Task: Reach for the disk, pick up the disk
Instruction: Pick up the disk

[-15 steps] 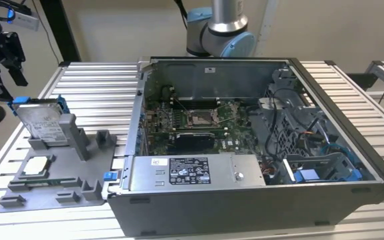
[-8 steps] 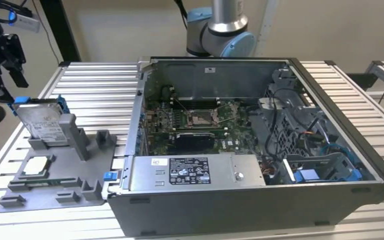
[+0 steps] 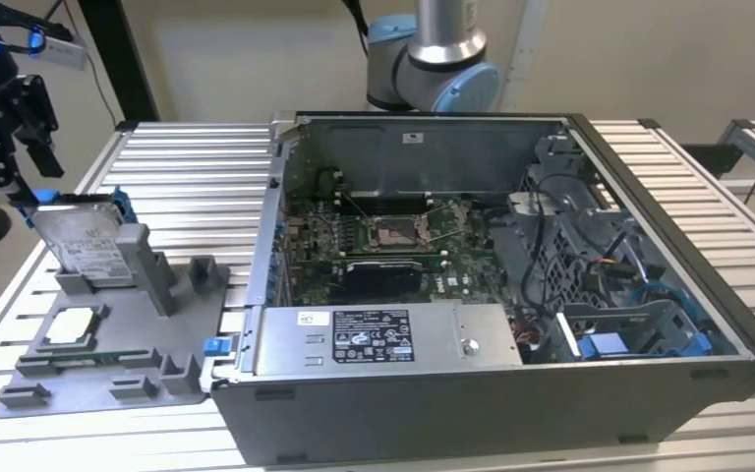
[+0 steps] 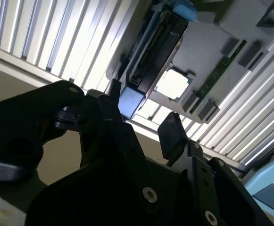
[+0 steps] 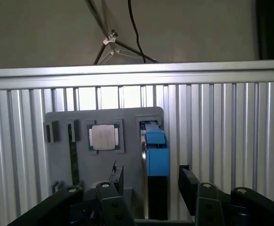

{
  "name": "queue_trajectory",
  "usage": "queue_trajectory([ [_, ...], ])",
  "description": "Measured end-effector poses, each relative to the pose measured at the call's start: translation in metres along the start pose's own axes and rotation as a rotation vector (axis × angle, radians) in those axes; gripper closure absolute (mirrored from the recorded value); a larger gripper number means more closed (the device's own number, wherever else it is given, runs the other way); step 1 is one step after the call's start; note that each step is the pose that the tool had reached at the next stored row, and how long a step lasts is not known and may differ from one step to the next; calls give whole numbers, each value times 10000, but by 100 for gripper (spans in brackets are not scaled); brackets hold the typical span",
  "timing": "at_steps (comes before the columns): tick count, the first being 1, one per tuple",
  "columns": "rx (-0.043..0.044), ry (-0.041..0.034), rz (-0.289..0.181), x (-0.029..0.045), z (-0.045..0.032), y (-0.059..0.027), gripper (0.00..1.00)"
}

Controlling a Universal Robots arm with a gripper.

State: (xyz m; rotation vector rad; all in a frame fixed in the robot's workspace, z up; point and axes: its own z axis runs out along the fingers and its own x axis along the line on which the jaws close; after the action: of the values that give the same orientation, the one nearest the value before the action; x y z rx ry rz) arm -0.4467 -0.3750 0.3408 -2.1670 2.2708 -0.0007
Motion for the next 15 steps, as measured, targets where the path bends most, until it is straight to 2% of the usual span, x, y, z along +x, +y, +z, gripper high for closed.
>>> queue_trajectory([
  [15, 21, 0, -53, -20, 272, 9, 0],
])
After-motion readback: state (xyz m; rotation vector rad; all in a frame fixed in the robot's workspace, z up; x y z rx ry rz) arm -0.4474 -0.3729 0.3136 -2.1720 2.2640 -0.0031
